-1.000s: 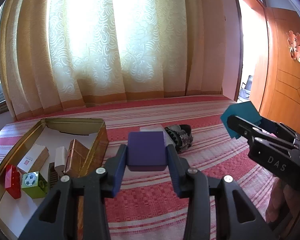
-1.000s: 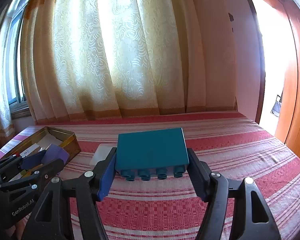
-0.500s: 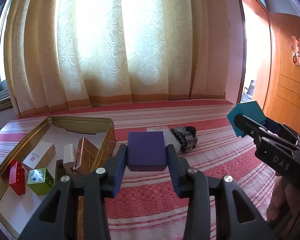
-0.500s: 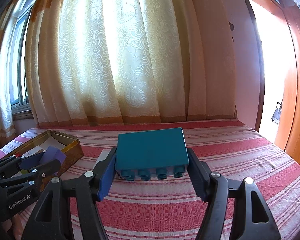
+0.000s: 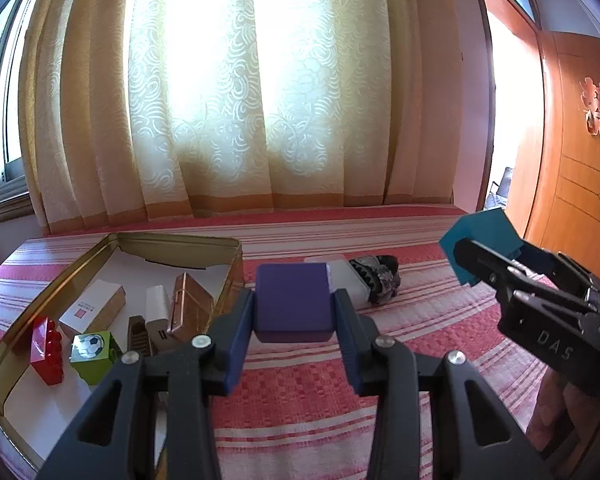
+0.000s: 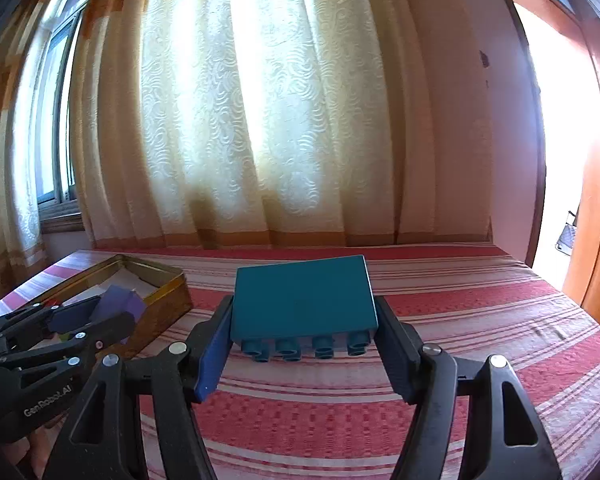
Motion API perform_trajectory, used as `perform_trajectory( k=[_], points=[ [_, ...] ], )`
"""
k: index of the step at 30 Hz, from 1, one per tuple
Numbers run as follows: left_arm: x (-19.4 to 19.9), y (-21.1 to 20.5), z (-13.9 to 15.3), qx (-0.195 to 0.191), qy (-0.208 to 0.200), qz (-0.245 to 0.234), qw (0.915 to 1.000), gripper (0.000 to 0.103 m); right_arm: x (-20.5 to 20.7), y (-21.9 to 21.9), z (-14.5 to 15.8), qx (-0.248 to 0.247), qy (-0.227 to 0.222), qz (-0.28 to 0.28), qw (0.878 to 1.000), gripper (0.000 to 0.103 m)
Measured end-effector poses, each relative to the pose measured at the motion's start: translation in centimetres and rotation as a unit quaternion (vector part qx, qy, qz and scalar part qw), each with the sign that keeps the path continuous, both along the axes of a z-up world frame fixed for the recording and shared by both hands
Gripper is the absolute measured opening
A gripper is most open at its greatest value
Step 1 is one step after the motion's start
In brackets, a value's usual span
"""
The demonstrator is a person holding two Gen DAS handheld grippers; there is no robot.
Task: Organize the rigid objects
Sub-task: 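Lift the teal and purple blocks with both tools toward the tray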
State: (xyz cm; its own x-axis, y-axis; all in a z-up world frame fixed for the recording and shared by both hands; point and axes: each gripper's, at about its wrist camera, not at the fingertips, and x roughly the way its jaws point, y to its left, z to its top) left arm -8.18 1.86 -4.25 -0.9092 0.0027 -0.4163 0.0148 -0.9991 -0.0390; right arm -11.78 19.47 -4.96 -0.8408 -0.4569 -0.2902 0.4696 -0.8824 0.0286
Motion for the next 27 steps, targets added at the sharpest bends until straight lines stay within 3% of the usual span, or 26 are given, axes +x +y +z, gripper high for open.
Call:
perform_trajectory(
  k=[27],
  points=[
    [1.9,-2.4,0.2,0.017,0.021,0.021,0.9994,0.039,2.1,-2.4,0.0,0.000,0.014,0.037,0.999,0.068]
  ],
)
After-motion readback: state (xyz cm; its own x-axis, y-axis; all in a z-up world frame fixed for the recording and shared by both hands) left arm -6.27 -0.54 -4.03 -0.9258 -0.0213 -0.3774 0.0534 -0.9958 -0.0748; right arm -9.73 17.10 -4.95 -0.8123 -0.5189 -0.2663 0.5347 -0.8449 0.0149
